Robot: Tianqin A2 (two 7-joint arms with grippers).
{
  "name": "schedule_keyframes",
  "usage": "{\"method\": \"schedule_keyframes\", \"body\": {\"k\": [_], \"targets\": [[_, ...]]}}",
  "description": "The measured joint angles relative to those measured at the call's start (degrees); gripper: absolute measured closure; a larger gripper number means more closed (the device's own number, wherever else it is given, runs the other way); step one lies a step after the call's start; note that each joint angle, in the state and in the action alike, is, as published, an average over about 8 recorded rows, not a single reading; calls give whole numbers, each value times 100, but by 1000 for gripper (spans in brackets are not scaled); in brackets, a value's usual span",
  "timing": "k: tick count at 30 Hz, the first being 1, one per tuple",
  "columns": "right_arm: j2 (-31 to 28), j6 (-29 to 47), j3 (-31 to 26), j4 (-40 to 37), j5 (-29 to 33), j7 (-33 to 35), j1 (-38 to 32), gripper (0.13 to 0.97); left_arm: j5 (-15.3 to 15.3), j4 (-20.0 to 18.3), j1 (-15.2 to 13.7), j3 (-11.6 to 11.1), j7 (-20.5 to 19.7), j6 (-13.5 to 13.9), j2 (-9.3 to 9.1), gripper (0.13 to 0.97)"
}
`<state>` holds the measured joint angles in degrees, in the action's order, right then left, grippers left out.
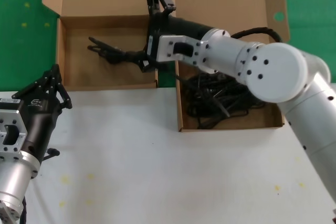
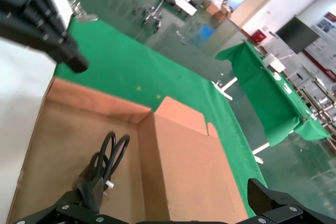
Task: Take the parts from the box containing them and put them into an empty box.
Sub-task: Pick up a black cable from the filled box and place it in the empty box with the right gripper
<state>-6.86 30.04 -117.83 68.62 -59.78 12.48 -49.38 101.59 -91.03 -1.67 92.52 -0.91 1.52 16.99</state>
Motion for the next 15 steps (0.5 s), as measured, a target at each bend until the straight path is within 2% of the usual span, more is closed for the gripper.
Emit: {"method": "schedule_keyframes", "body": {"k": [8,15], "targets": [[-145,127,251,25,-524,-354,-137,129,0,0,0,0,0,0,0,953],[-84,-13,494,-418,-1454,130,-295,129,0,0,0,0,0,0,0,953]]}}
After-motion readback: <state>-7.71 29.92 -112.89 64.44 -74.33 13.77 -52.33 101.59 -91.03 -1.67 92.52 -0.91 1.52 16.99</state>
